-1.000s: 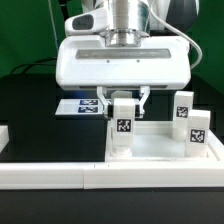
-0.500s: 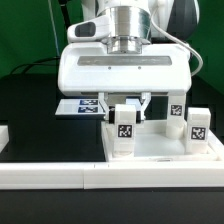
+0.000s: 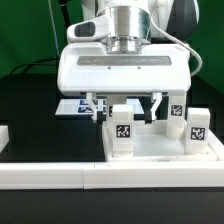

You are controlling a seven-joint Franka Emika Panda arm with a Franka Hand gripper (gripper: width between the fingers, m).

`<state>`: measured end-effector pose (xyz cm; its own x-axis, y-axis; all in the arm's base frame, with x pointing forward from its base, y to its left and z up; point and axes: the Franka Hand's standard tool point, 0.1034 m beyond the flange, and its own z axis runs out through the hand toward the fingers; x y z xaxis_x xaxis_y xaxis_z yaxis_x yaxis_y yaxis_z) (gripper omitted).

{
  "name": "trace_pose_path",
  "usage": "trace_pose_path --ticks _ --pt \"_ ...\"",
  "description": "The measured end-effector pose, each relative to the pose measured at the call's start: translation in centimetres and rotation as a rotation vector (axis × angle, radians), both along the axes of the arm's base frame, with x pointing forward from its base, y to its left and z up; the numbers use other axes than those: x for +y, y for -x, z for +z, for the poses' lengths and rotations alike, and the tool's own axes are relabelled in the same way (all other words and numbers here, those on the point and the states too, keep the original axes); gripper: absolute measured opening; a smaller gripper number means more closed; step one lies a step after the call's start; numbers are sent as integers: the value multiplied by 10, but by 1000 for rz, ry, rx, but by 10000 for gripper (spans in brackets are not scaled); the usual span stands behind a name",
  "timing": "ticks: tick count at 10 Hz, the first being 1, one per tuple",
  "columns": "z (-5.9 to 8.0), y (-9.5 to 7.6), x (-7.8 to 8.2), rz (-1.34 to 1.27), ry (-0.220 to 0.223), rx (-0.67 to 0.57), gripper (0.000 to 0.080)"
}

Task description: Assemble square table

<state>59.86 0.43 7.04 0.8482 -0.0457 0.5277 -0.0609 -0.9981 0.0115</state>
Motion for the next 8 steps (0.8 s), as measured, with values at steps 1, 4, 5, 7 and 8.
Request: trace_pose_path --ticks 1,4,5,7,8 --pt "0 0 0 0 0 0 647" --pt "0 0 0 0 0 0 649" --pt "1 0 -1 0 0 2 649" --pt "15 -11 -3 1 -29 73 649" --pt "16 -17 -2 3 -46 122 649"
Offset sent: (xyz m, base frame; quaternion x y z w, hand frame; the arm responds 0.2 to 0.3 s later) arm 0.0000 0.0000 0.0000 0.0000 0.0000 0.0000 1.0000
